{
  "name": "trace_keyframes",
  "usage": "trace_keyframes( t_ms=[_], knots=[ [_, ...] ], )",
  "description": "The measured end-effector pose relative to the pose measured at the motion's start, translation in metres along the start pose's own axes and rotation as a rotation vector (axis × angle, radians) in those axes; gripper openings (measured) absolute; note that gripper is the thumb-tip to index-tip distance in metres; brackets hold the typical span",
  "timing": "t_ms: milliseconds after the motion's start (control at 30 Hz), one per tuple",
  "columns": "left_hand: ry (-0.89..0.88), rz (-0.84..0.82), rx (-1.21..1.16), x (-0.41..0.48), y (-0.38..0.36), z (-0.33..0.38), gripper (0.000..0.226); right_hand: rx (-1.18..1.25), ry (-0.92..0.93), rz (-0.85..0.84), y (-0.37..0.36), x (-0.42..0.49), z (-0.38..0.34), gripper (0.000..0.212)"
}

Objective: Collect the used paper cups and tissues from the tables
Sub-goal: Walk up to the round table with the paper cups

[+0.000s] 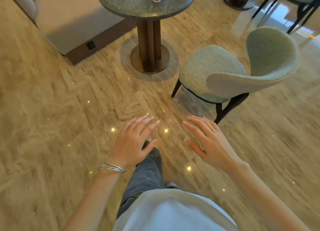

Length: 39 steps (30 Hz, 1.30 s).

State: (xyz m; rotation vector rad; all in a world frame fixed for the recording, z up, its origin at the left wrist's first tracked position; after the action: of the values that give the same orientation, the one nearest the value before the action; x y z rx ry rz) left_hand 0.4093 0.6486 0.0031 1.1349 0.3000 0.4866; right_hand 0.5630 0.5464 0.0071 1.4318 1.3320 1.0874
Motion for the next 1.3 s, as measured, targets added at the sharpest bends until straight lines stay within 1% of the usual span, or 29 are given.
trace_keyframes(
  t_ms=[167, 300, 433, 567, 767, 900, 1000, 1133, 1300],
  knots=[
    [-0.017, -0.022, -0.003, 0.063, 0.026, -0.065, 0.051, -0.025, -0.043, -0.044, -0.004, 0.084, 0.018, 0.049],
    [-0.046, 0.018, -0.018, 0.117, 0.059, -0.115, 0.051, -0.017, -0.075, 0.043, 0.02, 0.156, 0.031, 0.05],
    [-0.099, 0.05, 0.025, 0.174, 0.088, -0.153, 0.051, -0.015, -0.084, 0.163, 0.044, 0.222, 0.041, 0.049],
    [-0.111, 0.038, 0.01, 0.212, 0.096, -0.173, 0.052, 0.019, -0.107, 0.172, 0.042, 0.264, 0.056, 0.048],
    [-0.098, -0.051, 0.012, 0.266, 0.075, -0.195, 0.053, 0.025, -0.139, 0.033, 0.011, 0.311, 0.097, 0.05],
    [-0.117, -0.076, 0.023, 0.319, 0.072, -0.207, 0.053, 0.04, -0.14, -0.008, 0.007, 0.353, 0.136, 0.05],
    [-0.121, -0.05, 0.029, 0.371, 0.087, -0.22, 0.053, 0.036, -0.119, -0.017, 0.02, 0.399, 0.17, 0.051],
    [-0.101, -0.014, 0.05, 0.44, 0.11, -0.24, 0.053, 0.031, -0.092, 0.034, 0.048, 0.46, 0.213, 0.049],
    [-0.038, 0.09, 0.023, 0.514, 0.134, -0.261, 0.052, 0.031, -0.057, 0.075, 0.067, 0.521, 0.254, 0.049]
  ],
)
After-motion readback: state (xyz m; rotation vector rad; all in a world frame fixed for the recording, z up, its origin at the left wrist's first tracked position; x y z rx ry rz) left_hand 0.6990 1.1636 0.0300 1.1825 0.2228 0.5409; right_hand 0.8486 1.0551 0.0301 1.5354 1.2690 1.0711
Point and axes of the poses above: each hand's wrist, its own x-axis towards the middle knuckle, its own y-axis out of the back of the hand, z = x × y, the point moved 8 cm from there along x, towards the middle knuckle, and after that the axes turned 5 degrees about -x, right-handed, at the moved point
